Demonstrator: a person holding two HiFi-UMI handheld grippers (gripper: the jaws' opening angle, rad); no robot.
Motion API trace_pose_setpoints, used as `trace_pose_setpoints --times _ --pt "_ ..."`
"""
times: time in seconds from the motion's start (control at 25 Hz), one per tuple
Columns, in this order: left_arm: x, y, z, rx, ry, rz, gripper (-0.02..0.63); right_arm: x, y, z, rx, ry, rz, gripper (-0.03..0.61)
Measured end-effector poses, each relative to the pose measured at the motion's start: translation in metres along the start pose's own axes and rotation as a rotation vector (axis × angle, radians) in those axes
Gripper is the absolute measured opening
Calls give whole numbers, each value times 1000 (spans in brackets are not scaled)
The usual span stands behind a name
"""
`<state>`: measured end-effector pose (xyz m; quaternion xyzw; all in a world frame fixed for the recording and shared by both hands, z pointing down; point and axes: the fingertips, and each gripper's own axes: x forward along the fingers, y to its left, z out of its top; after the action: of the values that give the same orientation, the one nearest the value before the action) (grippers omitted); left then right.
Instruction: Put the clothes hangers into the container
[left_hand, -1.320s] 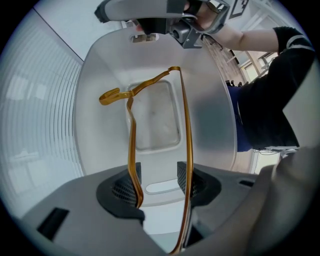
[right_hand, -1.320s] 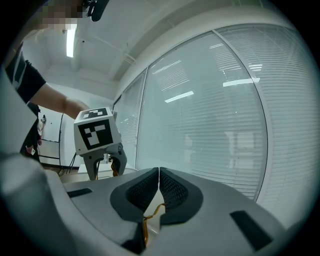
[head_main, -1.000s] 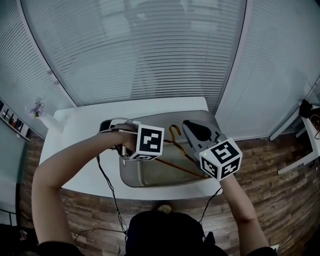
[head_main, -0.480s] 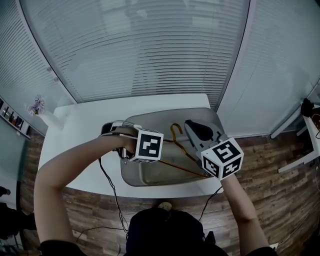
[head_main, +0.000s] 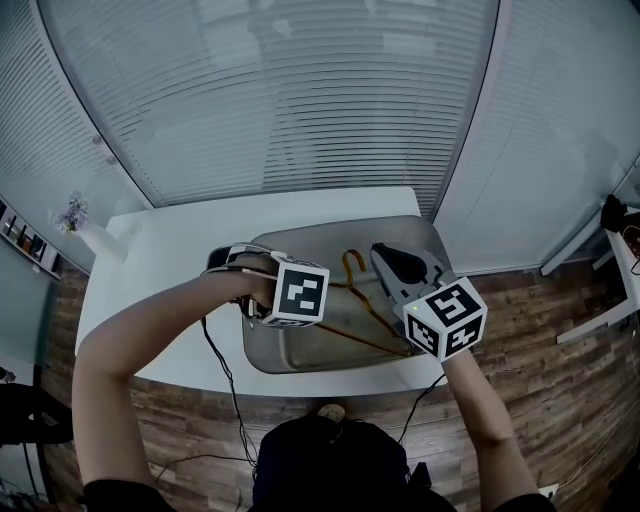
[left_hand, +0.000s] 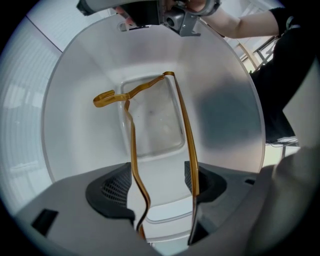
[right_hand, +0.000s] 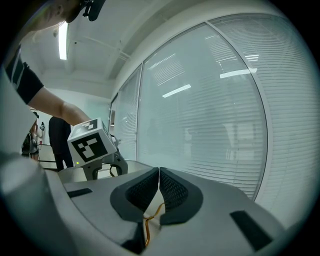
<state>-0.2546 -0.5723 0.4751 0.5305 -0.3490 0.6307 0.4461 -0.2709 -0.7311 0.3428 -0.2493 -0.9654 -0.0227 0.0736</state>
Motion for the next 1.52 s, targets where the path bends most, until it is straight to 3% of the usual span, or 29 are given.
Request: trace_pose_setpoints --times 0.32,0.84,1.2,1.52 --pt "-19 6 8 -22 -94 4 370 0 -1 1 -6 1 -2 29" --pt "-51 12 -3 -73 -139 56 387 4 7 3 -25 2 24 29" --pt "-68 7 -5 -175 -267 100 387 1 15 10 -51 -10 32 31" --pt "-87 6 -4 -345 -487 151 385 -7 17 24 -69 -39 22 31"
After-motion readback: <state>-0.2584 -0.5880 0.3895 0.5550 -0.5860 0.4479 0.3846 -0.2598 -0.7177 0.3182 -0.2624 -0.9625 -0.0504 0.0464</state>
